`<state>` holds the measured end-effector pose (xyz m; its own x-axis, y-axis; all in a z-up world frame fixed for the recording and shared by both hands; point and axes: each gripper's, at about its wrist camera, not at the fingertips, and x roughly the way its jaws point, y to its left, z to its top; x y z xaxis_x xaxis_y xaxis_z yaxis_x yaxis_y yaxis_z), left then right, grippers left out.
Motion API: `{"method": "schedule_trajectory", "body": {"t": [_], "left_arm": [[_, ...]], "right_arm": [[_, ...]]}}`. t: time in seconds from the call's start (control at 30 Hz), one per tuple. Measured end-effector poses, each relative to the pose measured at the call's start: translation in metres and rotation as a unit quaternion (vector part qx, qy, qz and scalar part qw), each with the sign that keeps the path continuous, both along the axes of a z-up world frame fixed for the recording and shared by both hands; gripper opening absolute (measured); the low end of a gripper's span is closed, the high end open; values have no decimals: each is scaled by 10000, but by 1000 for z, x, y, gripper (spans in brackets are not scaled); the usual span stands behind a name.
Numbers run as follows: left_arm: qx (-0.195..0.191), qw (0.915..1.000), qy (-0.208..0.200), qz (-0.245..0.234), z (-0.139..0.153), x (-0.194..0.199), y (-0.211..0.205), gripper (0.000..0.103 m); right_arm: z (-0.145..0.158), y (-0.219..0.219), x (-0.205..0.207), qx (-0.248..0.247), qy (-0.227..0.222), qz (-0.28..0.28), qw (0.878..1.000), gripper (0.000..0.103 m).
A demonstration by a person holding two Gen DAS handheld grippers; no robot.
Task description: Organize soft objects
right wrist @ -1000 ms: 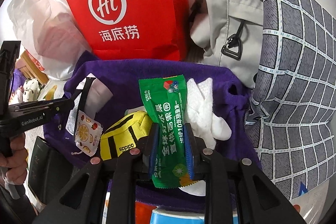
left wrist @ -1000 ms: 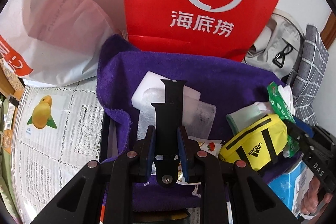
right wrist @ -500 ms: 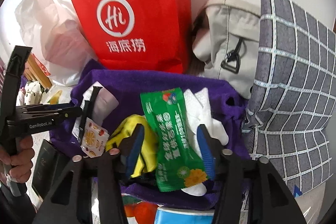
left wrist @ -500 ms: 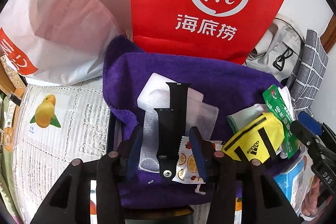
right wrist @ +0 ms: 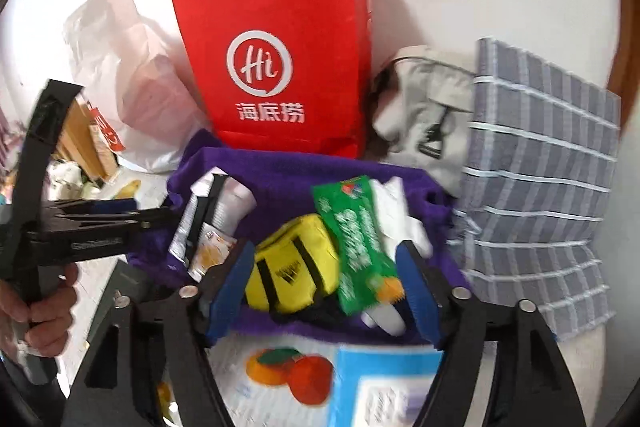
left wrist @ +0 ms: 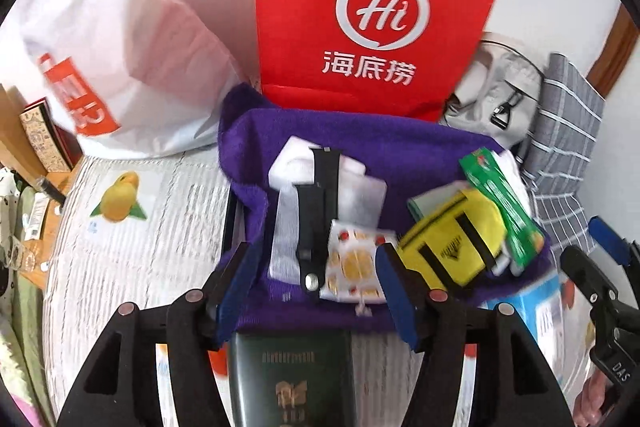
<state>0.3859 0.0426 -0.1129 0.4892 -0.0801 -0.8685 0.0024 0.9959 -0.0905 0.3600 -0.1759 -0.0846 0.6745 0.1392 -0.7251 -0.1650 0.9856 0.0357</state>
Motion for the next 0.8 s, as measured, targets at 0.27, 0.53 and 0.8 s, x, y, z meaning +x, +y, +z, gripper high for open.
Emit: {"method": "schedule_trajectory", "body": {"t": [0.27,0.53,0.8], "left_arm": [[6,9995,-314,-62,52,-79,-9,70],[251,9961,-839,-125,98,-179,-24,86],[233,9947,-976,-210,107,-249,-38,95]], "right_arm": [[27,-23,-74,445,111,-407,9981,82],[46,-24,-169,-8,-88,-588,9982,96],[53,-27,-239,-62,-40,-768,9970,103]]}}
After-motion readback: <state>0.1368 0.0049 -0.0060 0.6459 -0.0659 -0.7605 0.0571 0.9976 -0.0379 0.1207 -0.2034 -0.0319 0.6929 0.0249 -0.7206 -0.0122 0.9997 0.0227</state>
